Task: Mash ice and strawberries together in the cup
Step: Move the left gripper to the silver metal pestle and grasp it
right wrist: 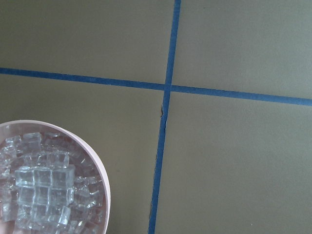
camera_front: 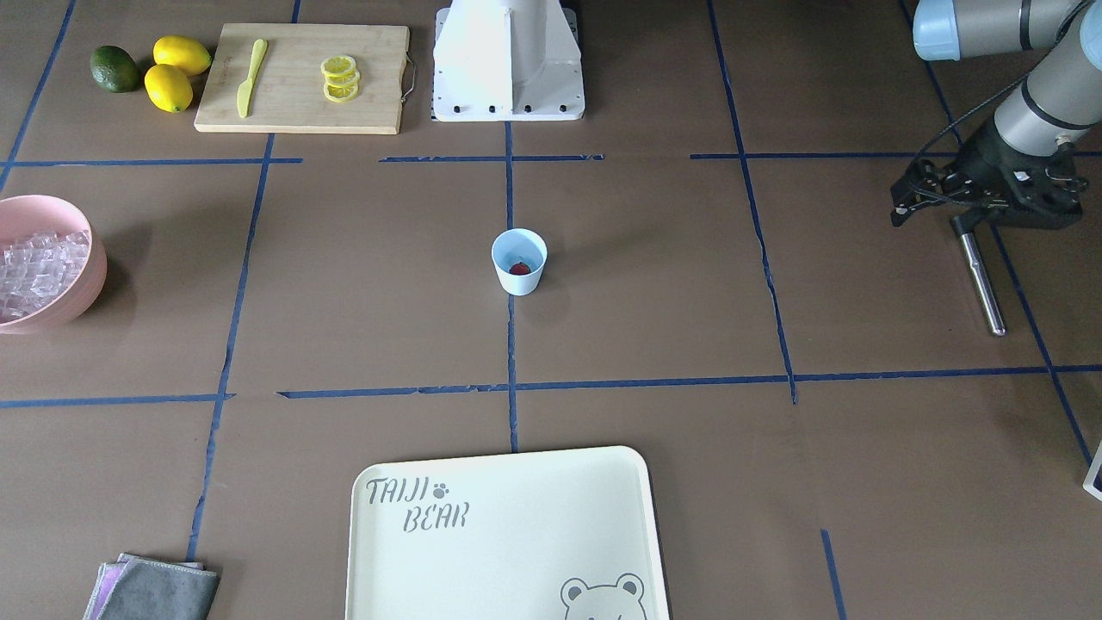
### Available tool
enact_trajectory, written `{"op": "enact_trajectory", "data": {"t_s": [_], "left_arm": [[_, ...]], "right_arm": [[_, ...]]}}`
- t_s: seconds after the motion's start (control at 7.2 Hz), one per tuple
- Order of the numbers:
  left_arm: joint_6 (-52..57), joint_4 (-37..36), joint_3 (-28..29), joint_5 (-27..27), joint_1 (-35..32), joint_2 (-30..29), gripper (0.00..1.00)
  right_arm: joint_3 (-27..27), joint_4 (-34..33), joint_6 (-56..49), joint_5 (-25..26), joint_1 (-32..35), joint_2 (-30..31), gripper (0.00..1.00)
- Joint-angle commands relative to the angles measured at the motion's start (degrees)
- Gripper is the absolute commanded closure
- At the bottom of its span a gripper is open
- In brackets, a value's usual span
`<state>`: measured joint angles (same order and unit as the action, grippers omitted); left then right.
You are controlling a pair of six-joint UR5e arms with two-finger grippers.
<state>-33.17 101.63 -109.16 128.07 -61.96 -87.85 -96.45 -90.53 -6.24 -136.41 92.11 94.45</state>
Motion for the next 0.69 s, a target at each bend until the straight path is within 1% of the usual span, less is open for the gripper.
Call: {"op": "enact_trajectory", "data": {"t_s": [0.0, 0.14, 0.42, 0.56], "left_arm": [[-0.4, 19.4, 13.7, -0.2, -1.1, 2.7, 0.00], [-2.2, 23.8, 17.7, -0.3, -1.3, 2.5, 0.00], [-2.5, 27.3, 22.3, -0.6, -1.4, 1.7, 0.00], [-2.5, 27.4, 23.8, -0.7, -1.6, 0.8, 0.00]], "right_arm": [[-0.1, 0.0, 0.0, 0.0, 0.0, -0.1, 0.00], [-0.1, 0.0, 0.0, 0.0, 0.0, -0.1, 0.00], [-0.1, 0.0, 0.0, 0.1, 0.0, -0.1, 0.00], [-0.1, 0.0, 0.0, 0.1, 0.0, 0.0, 0.00]]}}
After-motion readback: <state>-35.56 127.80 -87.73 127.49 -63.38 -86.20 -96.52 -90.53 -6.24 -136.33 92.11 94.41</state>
